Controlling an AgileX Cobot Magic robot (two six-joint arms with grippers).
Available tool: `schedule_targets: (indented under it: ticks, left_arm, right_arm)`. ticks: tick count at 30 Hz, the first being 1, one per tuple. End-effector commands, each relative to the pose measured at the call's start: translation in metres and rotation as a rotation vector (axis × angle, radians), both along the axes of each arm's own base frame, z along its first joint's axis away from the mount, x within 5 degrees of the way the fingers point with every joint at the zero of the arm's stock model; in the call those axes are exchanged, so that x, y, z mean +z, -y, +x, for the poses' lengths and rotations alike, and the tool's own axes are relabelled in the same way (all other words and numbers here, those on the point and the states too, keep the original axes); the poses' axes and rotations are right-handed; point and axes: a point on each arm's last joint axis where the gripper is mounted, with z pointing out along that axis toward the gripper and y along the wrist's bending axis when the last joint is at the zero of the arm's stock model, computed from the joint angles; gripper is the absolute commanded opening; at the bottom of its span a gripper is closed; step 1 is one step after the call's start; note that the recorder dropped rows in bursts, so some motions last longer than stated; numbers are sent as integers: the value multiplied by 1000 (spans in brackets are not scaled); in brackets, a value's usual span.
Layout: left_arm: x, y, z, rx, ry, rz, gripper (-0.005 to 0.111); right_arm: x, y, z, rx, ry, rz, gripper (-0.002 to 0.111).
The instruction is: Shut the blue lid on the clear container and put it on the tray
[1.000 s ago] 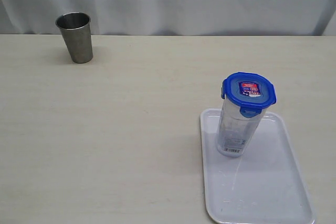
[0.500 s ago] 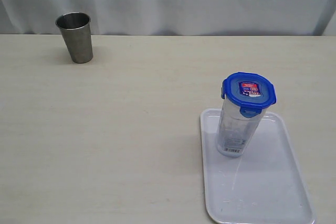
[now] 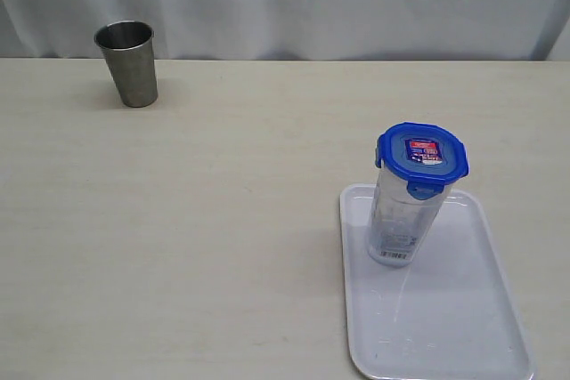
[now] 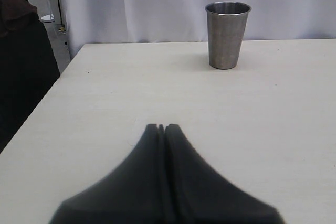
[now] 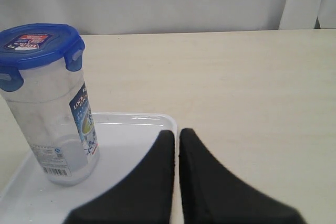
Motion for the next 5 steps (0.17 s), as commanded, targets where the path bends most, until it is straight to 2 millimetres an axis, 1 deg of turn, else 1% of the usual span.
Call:
schedule_targets:
  ticks: [1,5]
  left_arm:
    - [-1,0,0,0,2,5,0]
    - [-1,0,0,0,2,5,0]
  right_arm:
    - [-1,0,0,1,-1,5,4]
    - [-1,0,0,1,-1,5,4]
